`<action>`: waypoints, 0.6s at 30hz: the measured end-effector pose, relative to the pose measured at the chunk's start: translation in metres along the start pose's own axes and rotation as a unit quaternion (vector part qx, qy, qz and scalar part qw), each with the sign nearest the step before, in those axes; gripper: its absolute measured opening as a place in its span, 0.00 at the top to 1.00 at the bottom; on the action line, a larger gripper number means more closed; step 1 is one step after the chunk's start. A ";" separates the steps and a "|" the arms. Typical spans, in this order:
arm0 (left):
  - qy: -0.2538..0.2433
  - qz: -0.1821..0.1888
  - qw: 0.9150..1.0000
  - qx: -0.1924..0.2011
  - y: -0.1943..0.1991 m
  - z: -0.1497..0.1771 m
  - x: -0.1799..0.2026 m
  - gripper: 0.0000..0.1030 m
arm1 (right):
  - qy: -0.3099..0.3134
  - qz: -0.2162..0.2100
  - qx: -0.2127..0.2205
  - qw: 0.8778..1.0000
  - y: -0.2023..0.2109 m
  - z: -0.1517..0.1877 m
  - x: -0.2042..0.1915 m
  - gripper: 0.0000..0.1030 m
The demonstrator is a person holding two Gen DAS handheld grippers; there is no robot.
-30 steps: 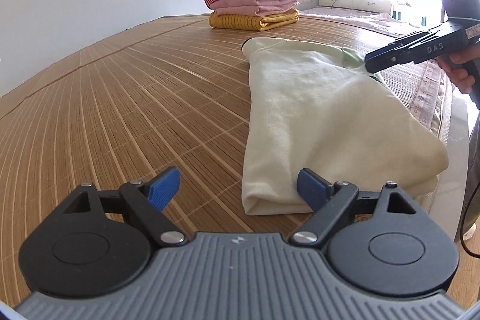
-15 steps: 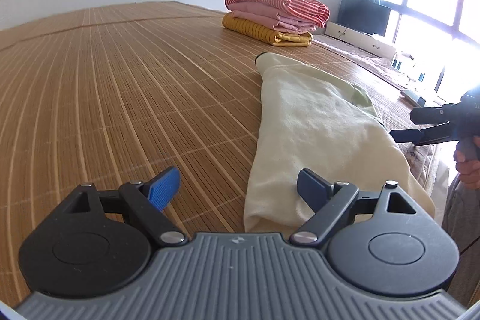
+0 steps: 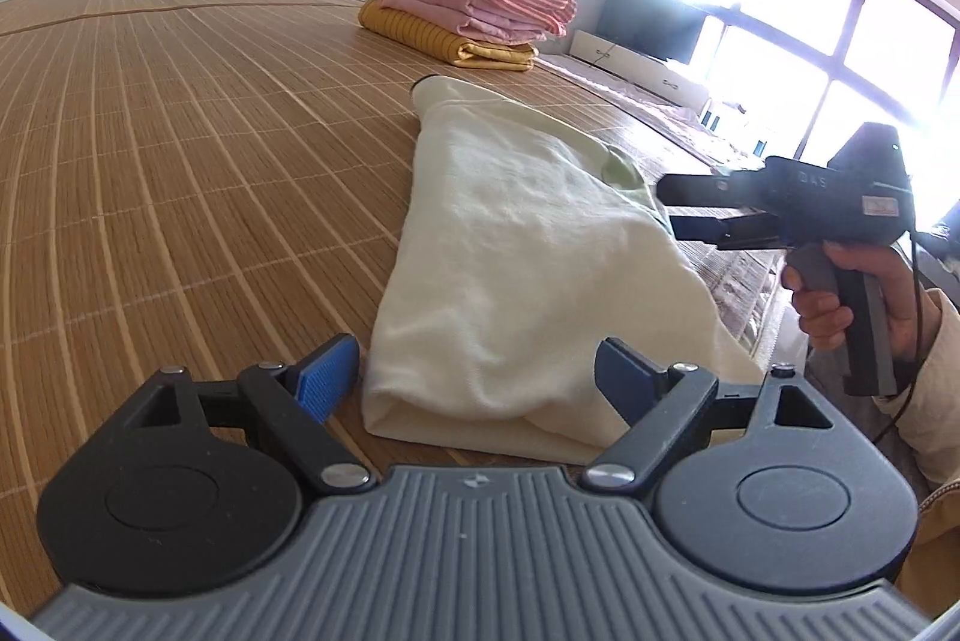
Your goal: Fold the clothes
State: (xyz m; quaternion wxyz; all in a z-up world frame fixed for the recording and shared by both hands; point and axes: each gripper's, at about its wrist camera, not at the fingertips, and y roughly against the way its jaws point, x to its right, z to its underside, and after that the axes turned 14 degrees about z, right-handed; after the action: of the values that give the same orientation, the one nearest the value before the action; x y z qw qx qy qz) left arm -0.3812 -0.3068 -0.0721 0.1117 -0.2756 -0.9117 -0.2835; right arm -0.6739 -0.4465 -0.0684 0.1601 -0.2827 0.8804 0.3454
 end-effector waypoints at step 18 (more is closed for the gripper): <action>-0.035 0.035 0.999 -0.015 0.004 0.009 0.021 0.10 | 0.082 0.043 0.040 0.995 -0.031 -0.038 -0.023 0.24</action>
State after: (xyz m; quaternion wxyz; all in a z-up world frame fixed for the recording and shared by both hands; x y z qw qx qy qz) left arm -0.3972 -0.2900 -0.0697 0.0853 -0.3183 -0.9007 -0.2832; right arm -0.6401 -0.4830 -0.0463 0.0834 -0.2658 0.9148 0.2925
